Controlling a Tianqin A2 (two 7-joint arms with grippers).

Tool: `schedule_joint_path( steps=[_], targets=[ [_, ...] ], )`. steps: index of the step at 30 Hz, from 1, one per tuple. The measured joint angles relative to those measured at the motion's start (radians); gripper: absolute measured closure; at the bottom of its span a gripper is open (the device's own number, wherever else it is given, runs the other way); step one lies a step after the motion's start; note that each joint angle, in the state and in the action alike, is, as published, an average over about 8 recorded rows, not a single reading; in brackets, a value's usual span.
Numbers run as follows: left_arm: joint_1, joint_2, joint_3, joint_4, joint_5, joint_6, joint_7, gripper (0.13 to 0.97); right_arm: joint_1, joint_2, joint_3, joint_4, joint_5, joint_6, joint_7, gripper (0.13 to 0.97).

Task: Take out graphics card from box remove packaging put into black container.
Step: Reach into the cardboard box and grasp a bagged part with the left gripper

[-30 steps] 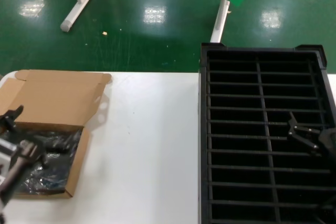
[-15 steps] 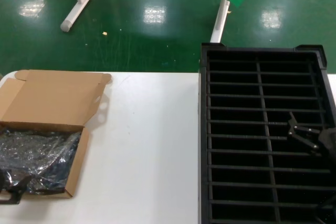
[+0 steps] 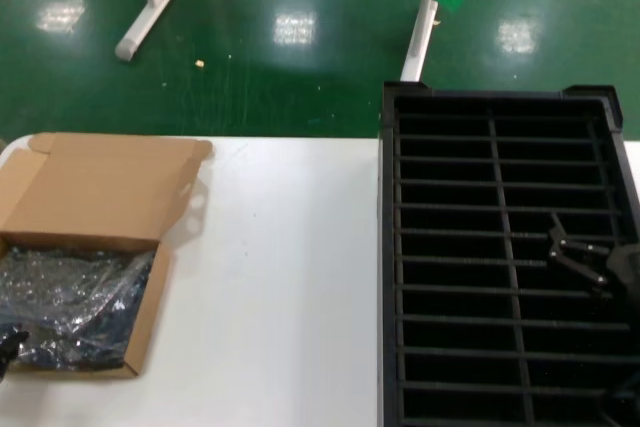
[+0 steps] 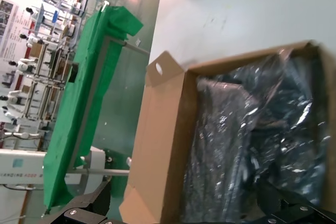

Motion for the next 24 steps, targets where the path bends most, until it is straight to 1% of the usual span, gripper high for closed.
schedule_joint_path(
  steps=[4,9,14,16,18,20,24],
  targets=[
    [-0.101,0.005,0.035,0.125,-0.014,0.004,0.082,0.132,0.000,0.000,0.000,0.000,0.000,0.000,0.000,0.129],
    [-0.220,0.023,0.078,0.281,-0.027,0.016,0.178,0.132,0.000,0.000,0.000,0.000,0.000,0.000,0.000,0.129],
    [-0.336,0.042,0.108,0.447,-0.041,0.036,0.280,0.132,0.000,0.000,0.000,0.000,0.000,0.000,0.000,0.129],
    [-0.375,0.048,0.118,0.501,-0.046,0.044,0.314,0.132,0.000,0.000,0.000,0.000,0.000,0.000,0.000,0.129],
    [-0.404,0.050,0.128,0.541,-0.051,0.049,0.337,0.132,0.000,0.000,0.000,0.000,0.000,0.000,0.000,0.129],
    [-0.421,0.051,0.136,0.561,-0.055,0.053,0.348,0.135,0.000,0.000,0.000,0.000,0.000,0.000,0.000,0.129],
    [-0.423,0.048,0.152,0.557,-0.062,0.056,0.340,0.142,0.000,0.000,0.000,0.000,0.000,0.000,0.000,0.129]
  ],
)
